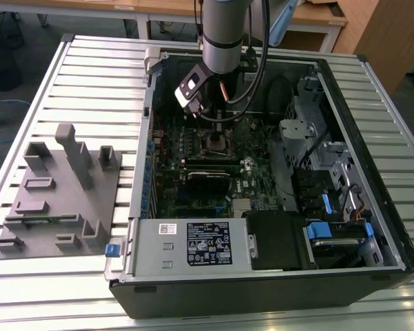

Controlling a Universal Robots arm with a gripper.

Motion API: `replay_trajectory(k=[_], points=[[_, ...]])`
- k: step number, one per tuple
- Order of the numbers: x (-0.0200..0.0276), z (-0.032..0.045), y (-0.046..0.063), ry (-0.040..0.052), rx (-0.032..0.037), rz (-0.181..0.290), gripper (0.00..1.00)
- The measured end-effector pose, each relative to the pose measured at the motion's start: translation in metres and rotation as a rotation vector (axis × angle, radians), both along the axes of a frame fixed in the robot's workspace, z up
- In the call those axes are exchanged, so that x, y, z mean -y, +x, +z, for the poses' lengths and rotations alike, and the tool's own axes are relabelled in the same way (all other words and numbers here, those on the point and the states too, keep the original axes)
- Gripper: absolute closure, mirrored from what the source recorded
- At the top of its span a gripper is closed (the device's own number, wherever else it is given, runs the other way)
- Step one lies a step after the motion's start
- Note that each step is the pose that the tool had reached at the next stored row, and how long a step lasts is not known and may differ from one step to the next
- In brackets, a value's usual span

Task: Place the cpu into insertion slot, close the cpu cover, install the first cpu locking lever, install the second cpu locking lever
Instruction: 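Place the cpu into insertion slot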

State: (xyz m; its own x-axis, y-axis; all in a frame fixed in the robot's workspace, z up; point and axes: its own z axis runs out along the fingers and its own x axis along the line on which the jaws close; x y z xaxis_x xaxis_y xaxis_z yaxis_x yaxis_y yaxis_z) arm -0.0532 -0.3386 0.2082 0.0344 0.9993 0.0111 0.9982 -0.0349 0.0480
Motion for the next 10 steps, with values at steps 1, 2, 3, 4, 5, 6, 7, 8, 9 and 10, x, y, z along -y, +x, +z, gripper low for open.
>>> replay_trajectory(k=[1, 2, 3, 4, 5, 6, 7, 8, 9, 10], points=[[-0.0001, -0.0004, 0.0002, 0.0001, 0.0000, 0.000, 0.90], [-0.0001, -0.0011, 0.0002, 0.0001, 0.0000, 0.000, 0.90], [-0.0001, -0.0020, 0.0002, 0.0001, 0.0000, 0.000, 0.90], [0.0000, -0.0031, 0.0002, 0.0000, -0.0001, 0.000, 0.90], [0.0000, -0.0039, 0.0002, 0.0000, 0.0000, 0.000, 0.90], [0.0000, -0.0045, 0.0002, 0.0001, 0.0000, 0.000, 0.90], [0.0000, -0.0046, 0.0003, -0.0001, -0.0001, 0.000, 0.90], [0.0000, -0.0046, 0.0007, -0.0002, -0.0001, 0.000, 0.90], [-0.0001, -0.0047, 0.0010, 0.0000, -0.0001, 0.000, 0.90], [-0.0001, -0.0048, 0.0011, -0.0001, -0.0001, 0.000, 0.90]])
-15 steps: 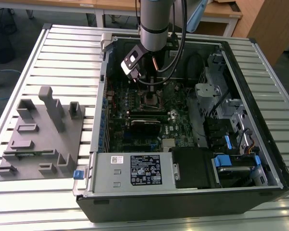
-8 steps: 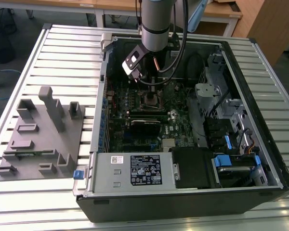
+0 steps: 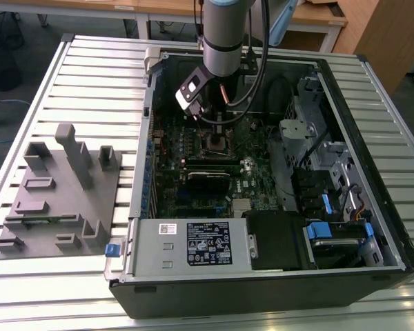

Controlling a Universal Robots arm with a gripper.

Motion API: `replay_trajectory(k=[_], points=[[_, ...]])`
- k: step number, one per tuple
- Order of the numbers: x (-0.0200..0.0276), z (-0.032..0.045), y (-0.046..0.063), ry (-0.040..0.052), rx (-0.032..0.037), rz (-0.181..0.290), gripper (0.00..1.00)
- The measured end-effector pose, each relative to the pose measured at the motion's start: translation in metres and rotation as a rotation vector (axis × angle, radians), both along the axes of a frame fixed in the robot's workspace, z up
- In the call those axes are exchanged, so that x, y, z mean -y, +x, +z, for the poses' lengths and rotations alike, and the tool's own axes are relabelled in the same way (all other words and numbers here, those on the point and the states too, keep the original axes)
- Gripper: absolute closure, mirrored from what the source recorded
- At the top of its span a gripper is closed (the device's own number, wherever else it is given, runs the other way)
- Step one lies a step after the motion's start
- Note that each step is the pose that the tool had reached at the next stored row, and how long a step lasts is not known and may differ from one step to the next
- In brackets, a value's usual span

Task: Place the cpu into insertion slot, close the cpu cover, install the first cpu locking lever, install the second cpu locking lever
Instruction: 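Place the cpu into insertion slot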

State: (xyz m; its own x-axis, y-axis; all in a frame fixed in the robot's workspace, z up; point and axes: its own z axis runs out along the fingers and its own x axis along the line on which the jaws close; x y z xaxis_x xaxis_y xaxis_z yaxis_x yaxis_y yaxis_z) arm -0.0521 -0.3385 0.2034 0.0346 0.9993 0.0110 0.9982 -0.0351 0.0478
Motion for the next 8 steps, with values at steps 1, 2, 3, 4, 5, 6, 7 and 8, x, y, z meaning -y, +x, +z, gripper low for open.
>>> replay_trajectory(k=[1, 2, 3, 4, 5, 6, 7, 8], points=[[0.0000, -0.0001, 0.0003, 0.0000, 0.0000, 0.000, 0.90], [-0.0001, -0.0003, 0.0003, 0.0001, 0.0001, 0.000, 0.90], [-0.0001, -0.0007, 0.0004, 0.0004, 0.0003, 0.000, 0.90], [-0.0001, -0.0013, 0.0005, 0.0004, 0.0003, 0.000, 0.90], [-0.0001, -0.0020, 0.0005, 0.0002, 0.0002, 0.000, 0.90], [0.0000, -0.0026, 0.0005, 0.0002, 0.0002, 0.000, 0.90], [0.0000, -0.0031, 0.0005, 0.0002, 0.0001, 0.000, 0.90], [0.0000, -0.0033, 0.0004, -0.0001, 0.0000, 0.000, 0.90]])
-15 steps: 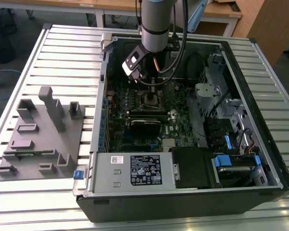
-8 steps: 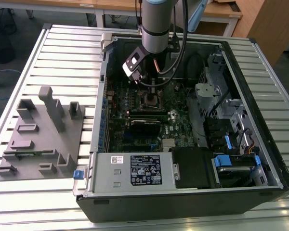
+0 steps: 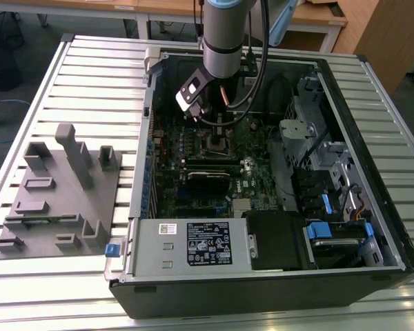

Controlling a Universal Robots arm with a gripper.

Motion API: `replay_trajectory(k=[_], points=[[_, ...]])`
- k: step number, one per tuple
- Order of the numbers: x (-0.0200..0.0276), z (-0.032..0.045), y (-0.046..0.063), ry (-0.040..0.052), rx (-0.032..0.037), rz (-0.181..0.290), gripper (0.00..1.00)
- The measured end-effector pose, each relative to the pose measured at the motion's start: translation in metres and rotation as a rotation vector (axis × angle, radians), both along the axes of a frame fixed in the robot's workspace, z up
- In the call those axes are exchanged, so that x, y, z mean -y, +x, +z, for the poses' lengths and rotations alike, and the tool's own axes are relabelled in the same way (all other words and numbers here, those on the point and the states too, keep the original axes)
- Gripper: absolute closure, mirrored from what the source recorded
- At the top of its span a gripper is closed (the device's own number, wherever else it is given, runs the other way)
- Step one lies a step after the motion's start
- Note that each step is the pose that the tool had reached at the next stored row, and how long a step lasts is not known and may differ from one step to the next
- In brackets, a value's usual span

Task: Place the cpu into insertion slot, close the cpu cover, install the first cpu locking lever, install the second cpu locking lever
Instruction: 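Place the cpu into insertion slot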

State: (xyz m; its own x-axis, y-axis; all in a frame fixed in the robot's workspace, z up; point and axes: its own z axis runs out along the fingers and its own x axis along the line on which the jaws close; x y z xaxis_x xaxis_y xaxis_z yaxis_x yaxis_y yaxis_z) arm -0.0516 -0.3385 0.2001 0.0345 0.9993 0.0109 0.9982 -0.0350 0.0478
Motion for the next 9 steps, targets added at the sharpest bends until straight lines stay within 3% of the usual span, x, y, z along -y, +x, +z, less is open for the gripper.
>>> replay_trajectory(k=[9], points=[[0.0001, -0.0017, -0.0001, -0.0009, -0.0006, 0.000, 0.90]])
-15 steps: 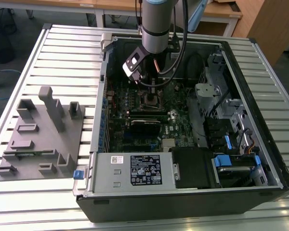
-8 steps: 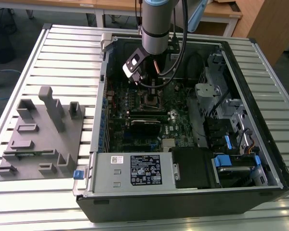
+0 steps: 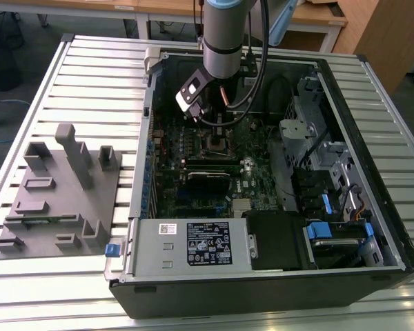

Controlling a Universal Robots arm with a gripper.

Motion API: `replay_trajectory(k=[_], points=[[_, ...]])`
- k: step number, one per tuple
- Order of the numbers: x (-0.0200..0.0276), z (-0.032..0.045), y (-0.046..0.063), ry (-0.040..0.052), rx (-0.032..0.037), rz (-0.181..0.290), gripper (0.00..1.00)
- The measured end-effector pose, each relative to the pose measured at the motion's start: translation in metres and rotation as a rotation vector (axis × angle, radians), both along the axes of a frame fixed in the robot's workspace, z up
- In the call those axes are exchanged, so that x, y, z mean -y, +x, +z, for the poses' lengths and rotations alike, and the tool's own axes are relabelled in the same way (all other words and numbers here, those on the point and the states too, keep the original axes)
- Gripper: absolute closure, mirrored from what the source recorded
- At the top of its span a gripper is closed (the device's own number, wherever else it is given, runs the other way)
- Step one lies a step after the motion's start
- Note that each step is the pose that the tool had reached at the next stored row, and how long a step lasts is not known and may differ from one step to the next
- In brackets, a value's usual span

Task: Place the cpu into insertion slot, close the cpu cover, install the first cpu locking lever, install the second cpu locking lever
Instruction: 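Place the cpu into insertion slot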

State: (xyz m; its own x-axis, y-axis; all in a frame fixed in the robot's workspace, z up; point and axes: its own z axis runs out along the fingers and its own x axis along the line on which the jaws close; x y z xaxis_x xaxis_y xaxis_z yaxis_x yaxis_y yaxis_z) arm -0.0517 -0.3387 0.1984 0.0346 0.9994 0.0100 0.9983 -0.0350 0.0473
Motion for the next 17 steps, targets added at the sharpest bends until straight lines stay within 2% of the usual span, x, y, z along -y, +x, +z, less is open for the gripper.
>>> replay_trajectory(k=[10, 12, 17], points=[[-0.0002, -0.0002, 0.000, 0.0012, 0.0009, 0.000, 0.90], [-0.0005, 0.0014, 0.000, 0.0036, 0.0022, 0.000, 0.90], [-0.0002, 0.0104, 0.000, 0.0011, 0.0008, 0.000, 0.90]])
